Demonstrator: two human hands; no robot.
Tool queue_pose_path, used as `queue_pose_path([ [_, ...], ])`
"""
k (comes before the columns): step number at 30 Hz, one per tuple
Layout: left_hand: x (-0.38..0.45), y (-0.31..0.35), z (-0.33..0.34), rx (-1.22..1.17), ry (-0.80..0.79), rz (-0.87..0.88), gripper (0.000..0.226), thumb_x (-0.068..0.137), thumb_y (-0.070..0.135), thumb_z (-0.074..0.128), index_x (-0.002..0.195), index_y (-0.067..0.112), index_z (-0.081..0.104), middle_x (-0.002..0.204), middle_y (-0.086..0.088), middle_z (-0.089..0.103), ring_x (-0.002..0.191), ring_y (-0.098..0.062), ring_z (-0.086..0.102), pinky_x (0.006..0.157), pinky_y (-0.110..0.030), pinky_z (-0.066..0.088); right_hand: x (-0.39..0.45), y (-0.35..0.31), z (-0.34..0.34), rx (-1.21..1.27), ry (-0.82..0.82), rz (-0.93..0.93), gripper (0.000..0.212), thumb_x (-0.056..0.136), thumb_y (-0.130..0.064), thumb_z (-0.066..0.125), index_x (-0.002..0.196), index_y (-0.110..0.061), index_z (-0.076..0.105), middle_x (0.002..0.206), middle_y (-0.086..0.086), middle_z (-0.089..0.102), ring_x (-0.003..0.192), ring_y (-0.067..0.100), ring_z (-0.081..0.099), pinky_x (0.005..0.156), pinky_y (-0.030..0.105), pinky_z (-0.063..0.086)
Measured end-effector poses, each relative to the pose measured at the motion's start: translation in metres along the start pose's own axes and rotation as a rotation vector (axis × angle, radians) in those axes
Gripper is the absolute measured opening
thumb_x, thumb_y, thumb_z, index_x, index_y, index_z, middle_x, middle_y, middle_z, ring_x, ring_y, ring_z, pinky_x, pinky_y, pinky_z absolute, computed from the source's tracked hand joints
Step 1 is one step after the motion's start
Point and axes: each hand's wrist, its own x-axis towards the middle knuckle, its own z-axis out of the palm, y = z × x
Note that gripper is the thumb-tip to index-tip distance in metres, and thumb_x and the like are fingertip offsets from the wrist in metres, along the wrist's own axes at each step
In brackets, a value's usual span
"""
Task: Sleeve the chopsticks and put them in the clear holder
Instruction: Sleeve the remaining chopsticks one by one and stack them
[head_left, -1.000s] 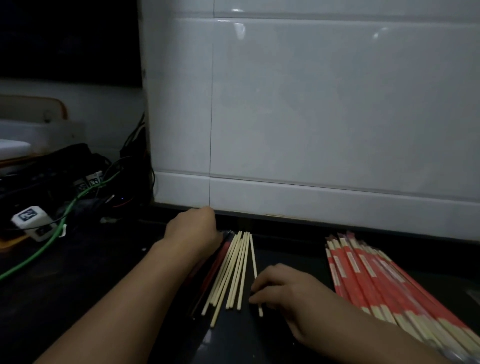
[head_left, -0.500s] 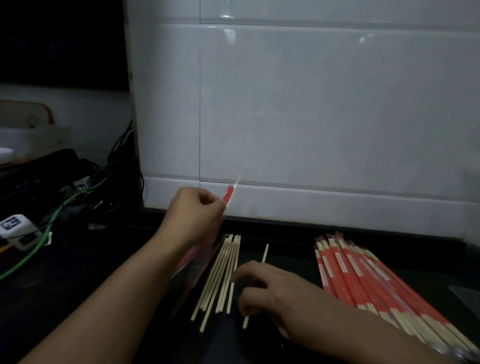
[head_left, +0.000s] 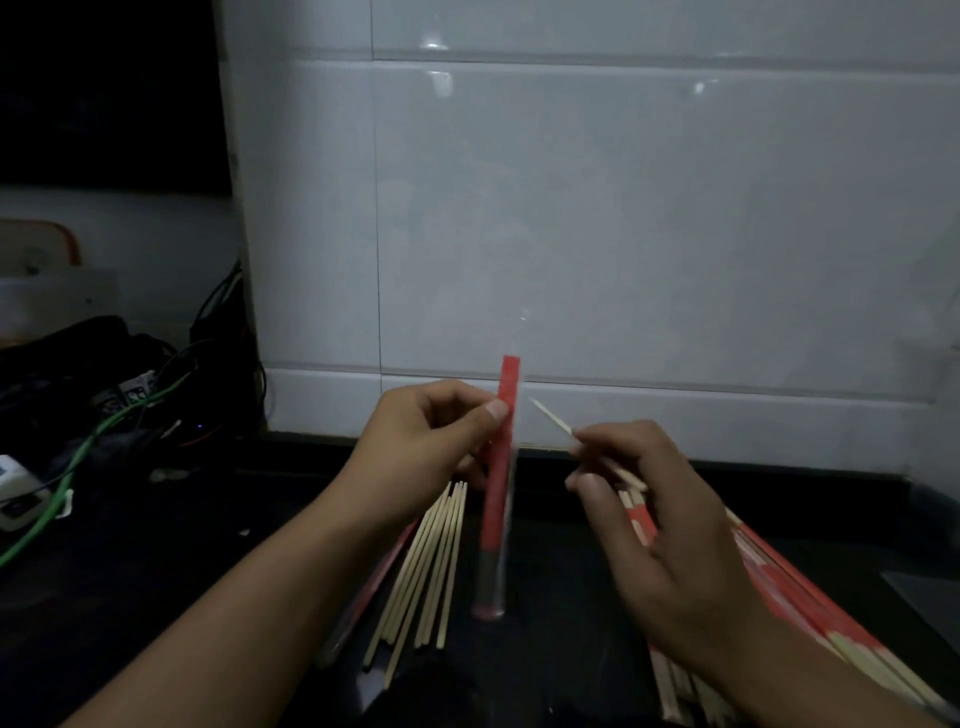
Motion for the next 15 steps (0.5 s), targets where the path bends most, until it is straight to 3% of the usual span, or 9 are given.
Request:
queue_pose_path([
  [2, 0.001, 0.0, 0.003, -0.155, 0.072, -0.014, 0.012, 0.095, 0.006, 0.059, 0.09, -0.002, 0.068, 0.069, -0.008, 0.07, 0.061, -0.017, 0.067, 0.059, -0.023, 0.056, -0.001, 0.006, 0.002, 0.027, 0.0, 0.14, 0.018, 0.092, -0.017, 0.059, 0.109, -0.021, 0.062, 0.104, -0.008, 0.061, 0.099, 0.016, 0.064, 0.084, 0.025, 0.051],
  [5, 0.004, 0.002, 0.005, -0.38, 0.165, -0.058, 0.013, 0.095, 0.005, 0.058, 0.089, -0.003, 0.066, 0.074, -0.012, 0.071, 0.066, -0.018, 0.07, 0.063, -0.023, 0.058, -0.002, 0.004, 0.005, 0.114, -0.02, 0.275, 0.019, 0.086, -0.037, 0.057, 0.098, -0.026, 0.068, 0.097, -0.008, 0.063, 0.096, 0.014, 0.064, 0.079, 0.021, 0.05],
  [7, 0.005, 0.003, 0.004, -0.475, 0.208, -0.092, 0.013, 0.095, 0.005, 0.058, 0.09, -0.004, 0.065, 0.073, -0.011, 0.071, 0.068, -0.017, 0.071, 0.064, -0.022, 0.059, -0.003, 0.0, 0.012, 0.142, -0.054, 0.319, 0.022, 0.084, -0.046, 0.056, 0.09, -0.028, 0.068, 0.092, -0.007, 0.063, 0.09, 0.015, 0.063, 0.075, 0.021, 0.049],
  [10, 0.005, 0.004, 0.005, -0.552, 0.264, -0.127, 0.013, 0.095, 0.003, 0.057, 0.088, -0.004, 0.065, 0.073, -0.011, 0.07, 0.067, -0.018, 0.071, 0.065, -0.024, 0.06, -0.004, 0.0, 0.019, 0.12, -0.034, 0.315, 0.019, 0.085, -0.044, 0.058, 0.082, -0.027, 0.068, 0.089, -0.007, 0.064, 0.089, 0.015, 0.063, 0.073, 0.022, 0.049],
  [13, 0.005, 0.003, 0.005, -0.448, 0.355, -0.144, 0.012, 0.095, 0.008, 0.059, 0.103, 0.0, 0.064, 0.089, -0.011, 0.071, 0.073, -0.019, 0.073, 0.065, -0.024, 0.061, -0.003, 0.004, 0.018, 0.123, 0.046, 0.34, 0.013, 0.088, -0.03, 0.061, 0.078, -0.026, 0.069, 0.084, -0.006, 0.065, 0.083, 0.017, 0.064, 0.073, 0.029, 0.051],
  [15, 0.004, -0.003, 0.001, -0.135, 0.482, -0.102, 0.039, 0.094, 0.018, 0.063, 0.131, 0.015, 0.051, 0.124, -0.006, 0.059, 0.096, -0.015, 0.068, 0.07, -0.02, 0.054, -0.002, 0.007, 0.015, 0.079, 0.067, 0.348, 0.013, 0.088, -0.026, 0.061, 0.078, -0.026, 0.068, 0.081, -0.006, 0.064, 0.08, 0.015, 0.064, 0.07, 0.027, 0.05],
])
